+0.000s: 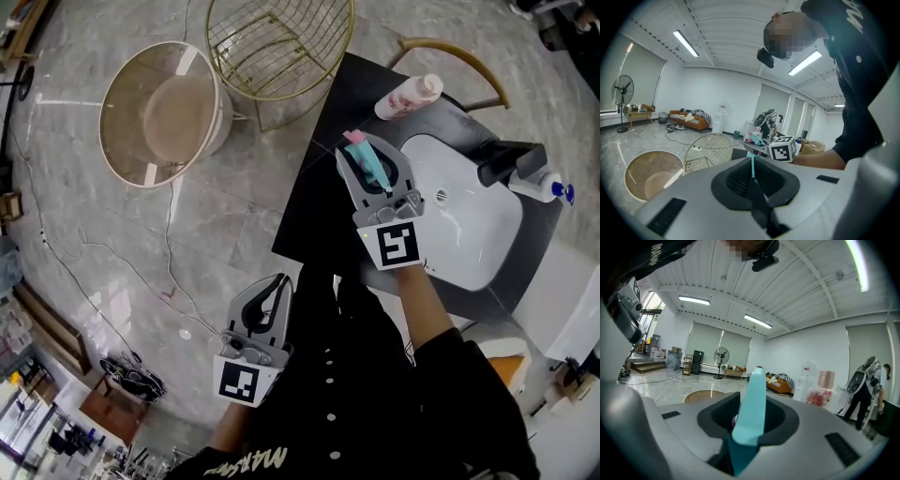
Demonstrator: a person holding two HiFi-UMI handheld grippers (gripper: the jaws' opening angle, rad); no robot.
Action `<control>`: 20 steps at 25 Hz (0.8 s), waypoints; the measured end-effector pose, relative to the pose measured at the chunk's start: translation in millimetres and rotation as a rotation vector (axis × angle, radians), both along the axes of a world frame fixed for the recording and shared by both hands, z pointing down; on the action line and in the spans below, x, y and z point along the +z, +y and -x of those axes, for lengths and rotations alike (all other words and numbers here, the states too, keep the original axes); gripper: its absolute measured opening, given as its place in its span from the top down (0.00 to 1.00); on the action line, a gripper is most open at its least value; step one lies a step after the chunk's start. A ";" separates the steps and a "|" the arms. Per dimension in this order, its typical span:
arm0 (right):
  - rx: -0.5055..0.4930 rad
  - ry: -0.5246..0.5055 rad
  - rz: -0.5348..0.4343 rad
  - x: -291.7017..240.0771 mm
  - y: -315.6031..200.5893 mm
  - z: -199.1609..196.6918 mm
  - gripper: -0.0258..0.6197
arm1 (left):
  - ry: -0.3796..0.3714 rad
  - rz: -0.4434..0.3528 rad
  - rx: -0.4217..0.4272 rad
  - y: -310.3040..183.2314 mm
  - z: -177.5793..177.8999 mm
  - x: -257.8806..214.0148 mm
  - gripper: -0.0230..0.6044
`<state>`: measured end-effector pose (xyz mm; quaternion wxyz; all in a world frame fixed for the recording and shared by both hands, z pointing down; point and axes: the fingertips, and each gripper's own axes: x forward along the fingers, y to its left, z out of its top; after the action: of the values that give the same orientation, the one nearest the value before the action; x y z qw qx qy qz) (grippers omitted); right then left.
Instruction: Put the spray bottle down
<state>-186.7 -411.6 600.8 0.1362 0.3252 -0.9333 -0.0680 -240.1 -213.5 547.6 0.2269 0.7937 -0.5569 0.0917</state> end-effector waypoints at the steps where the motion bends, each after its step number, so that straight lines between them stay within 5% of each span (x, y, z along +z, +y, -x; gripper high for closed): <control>1: 0.000 0.003 0.001 2.1 0.3 -0.2 0.79 | 0.001 0.001 0.002 -0.5 0.1 0.8 0.93; 8: 0.001 -0.019 0.009 5.0 1.8 -0.4 0.78 | 0.007 0.000 0.007 -3.0 -1.7 1.6 0.93; 15: -0.050 -0.041 0.040 2.7 7.3 0.8 0.57 | -0.004 -0.023 0.011 -6.5 -6.2 -4.5 0.93; 20: -0.083 -0.019 0.039 -17.2 26.3 -13.8 0.55 | -0.014 -0.088 0.014 -10.8 -13.2 -21.3 0.93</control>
<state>-172.9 -385.3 583.5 0.1306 0.2839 -0.9485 -0.0520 -226.9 -224.4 526.3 0.1873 0.8060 -0.5565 0.0740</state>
